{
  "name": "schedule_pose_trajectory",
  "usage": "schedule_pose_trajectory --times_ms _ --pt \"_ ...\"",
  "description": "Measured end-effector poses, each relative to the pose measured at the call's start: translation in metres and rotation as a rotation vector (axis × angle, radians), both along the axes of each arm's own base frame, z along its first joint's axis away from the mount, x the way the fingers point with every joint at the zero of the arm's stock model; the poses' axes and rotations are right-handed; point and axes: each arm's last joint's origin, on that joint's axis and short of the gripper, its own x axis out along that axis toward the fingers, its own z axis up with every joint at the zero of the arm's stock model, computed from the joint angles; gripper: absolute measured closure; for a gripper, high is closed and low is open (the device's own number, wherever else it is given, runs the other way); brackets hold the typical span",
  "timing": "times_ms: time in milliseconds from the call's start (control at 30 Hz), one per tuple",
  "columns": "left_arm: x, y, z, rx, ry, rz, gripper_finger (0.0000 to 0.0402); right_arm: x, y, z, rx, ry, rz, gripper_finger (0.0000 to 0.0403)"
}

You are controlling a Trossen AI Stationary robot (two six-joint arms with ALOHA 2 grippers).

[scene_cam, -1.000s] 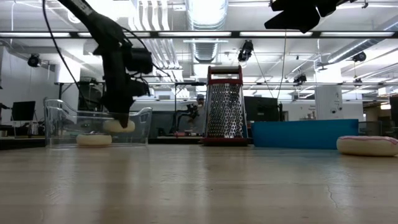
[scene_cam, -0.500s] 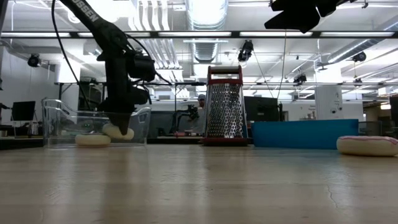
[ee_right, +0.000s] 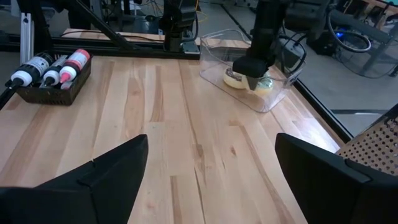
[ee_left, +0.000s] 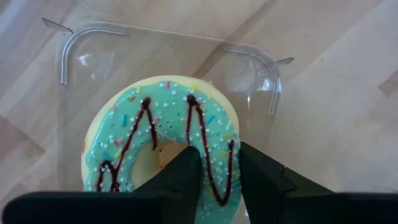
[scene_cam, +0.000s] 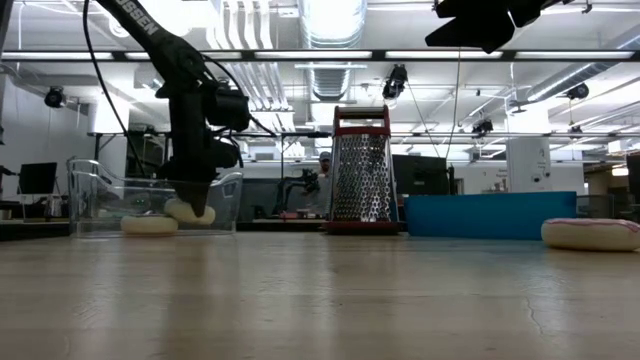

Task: Pick & Place Food Item
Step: Put the green donut into the transparent bin

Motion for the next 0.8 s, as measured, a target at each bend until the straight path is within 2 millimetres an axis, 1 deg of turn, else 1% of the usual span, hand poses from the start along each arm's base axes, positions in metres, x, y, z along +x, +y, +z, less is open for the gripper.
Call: schedule_pose_trajectory --times_ms 200,400,567,667,800 --pt "-0.0006 -0.0006 0.0002 -0.006 0.003 0.0 0.029 -0.0001 0.0002 0.0 0.001 0.0 0.0 0.0056" --pt "-0.0005 -0.0009 0.0003 -0.016 -0.005 -0.003 0.0248 -0.0001 0.0002 0.0 0.001 0.0 0.001 0.0062" --pt "-0.0004 -0.001 0.0003 -0.019 -0.008 -0.003 0.0213 -0.0001 0.0002 0.0 0.001 0.0 0.0 0.0059" --pt "-0.0004 -0.001 0.0003 -0.019 -0.008 -0.003 0.0199 0.0 0.0001 0.0 0.0 0.0 0.0 0.0055" --pt "-0.0004 -0.001 0.0004 -0.019 -0.008 -0.003 0.0191 0.0 0.0001 0.0 0.0 0.0 0.0 0.0053"
